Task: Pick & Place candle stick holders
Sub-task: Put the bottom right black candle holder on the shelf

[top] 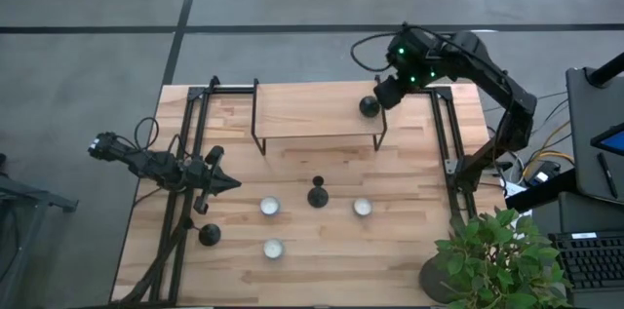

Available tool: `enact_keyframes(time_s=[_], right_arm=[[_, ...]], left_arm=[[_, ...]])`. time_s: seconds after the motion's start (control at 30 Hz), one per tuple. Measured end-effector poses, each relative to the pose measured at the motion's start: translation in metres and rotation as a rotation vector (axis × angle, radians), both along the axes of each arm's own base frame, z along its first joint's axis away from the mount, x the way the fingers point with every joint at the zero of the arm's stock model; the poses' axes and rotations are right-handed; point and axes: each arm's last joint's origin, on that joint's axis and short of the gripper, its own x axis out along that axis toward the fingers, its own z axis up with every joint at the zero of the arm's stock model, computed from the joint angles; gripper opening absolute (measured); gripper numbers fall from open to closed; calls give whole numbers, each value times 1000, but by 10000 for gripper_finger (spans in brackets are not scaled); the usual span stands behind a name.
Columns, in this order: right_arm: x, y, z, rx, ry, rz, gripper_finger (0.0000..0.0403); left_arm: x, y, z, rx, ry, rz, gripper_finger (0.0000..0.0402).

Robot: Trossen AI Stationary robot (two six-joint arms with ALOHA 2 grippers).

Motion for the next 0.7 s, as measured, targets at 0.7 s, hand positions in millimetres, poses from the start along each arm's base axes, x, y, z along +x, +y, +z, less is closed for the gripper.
enact_keyframes(time_s=[0.7], right_arm=[[28,-42,-12,-33,-19,-52,144]], left_arm=[[0,0,0,0,0,0,3]])
